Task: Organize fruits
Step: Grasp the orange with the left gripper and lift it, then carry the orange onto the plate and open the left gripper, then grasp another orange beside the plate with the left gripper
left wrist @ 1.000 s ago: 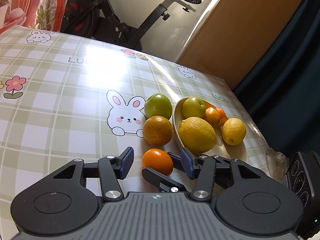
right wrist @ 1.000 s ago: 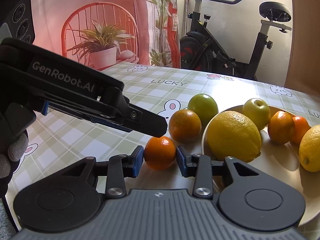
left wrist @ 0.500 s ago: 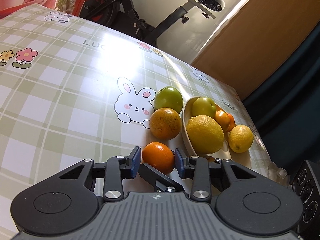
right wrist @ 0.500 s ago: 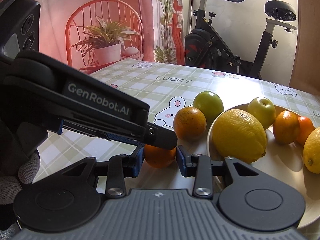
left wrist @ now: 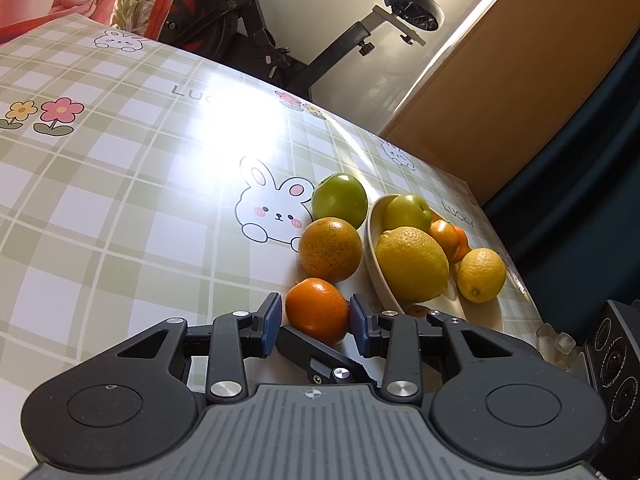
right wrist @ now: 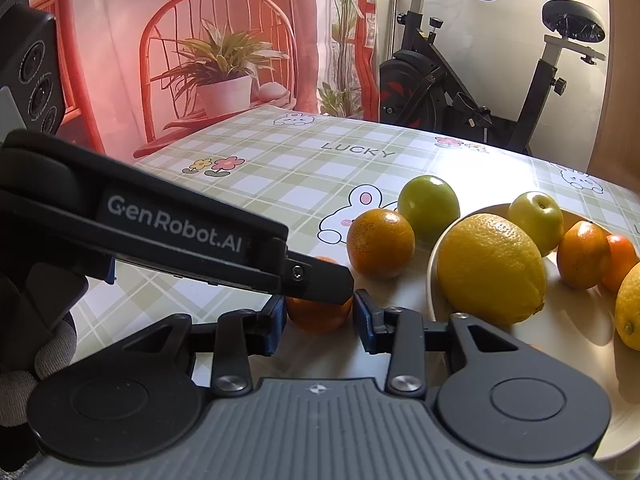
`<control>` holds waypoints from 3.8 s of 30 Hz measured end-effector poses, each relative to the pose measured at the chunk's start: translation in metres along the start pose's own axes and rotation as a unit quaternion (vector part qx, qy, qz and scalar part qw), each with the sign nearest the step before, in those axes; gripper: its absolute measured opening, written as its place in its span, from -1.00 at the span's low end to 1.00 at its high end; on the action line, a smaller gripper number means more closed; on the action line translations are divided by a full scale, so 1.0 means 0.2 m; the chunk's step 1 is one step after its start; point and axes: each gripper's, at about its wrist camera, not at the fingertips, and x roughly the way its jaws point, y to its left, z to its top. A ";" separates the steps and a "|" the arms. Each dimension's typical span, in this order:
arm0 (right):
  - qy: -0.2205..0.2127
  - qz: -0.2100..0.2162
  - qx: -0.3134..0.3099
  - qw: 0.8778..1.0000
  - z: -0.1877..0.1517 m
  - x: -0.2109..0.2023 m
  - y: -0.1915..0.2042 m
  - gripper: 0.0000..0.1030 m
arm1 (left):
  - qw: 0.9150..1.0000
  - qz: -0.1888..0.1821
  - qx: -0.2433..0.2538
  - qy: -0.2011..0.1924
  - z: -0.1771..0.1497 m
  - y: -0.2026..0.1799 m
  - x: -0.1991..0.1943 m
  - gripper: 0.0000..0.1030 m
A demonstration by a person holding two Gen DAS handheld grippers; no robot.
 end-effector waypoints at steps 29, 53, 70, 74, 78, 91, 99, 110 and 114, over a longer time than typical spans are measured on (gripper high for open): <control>-0.082 -0.020 0.033 0.996 -0.07 -0.22 -0.05 -0.27 | 0.994 -0.006 0.108 -0.015 0.01 -0.28 0.00 -0.19; -0.139 -0.112 0.161 0.971 -0.09 -0.39 -0.48 -0.27 | 0.970 -0.017 0.241 0.033 0.13 -0.73 0.38 -0.19; -0.089 -0.115 0.206 0.968 -0.09 -0.31 -0.57 -0.22 | 0.972 -0.009 0.231 0.038 0.13 -0.68 0.40 -0.19; -0.095 -0.119 0.194 0.969 -0.09 -0.32 -0.55 -0.19 | 0.981 -0.013 0.191 0.010 0.15 -0.63 0.31 -0.19; -0.123 -0.120 0.165 0.971 -0.11 -0.36 -0.49 -0.19 | 0.987 -0.016 0.159 -0.015 0.19 -0.57 0.16 -0.18; -0.177 -0.122 0.153 0.965 -0.12 -0.44 -0.45 -0.18 | 0.992 0.049 0.098 -0.062 0.30 -0.27 -0.15 -0.17; -0.178 -0.082 0.086 0.977 -0.01 -0.39 -0.28 -0.13 | 0.984 0.066 0.132 -0.096 0.47 -0.26 -0.27 -0.17; -0.125 -0.053 0.033 0.990 0.09 -0.14 -0.07 -0.13 | 0.987 0.080 0.119 -0.073 0.45 -0.15 -0.19 -0.02; -0.108 -0.050 0.025 0.993 0.10 -0.08 -0.02 -0.13 | 0.988 0.068 0.117 -0.068 0.41 -0.10 -0.18 -0.02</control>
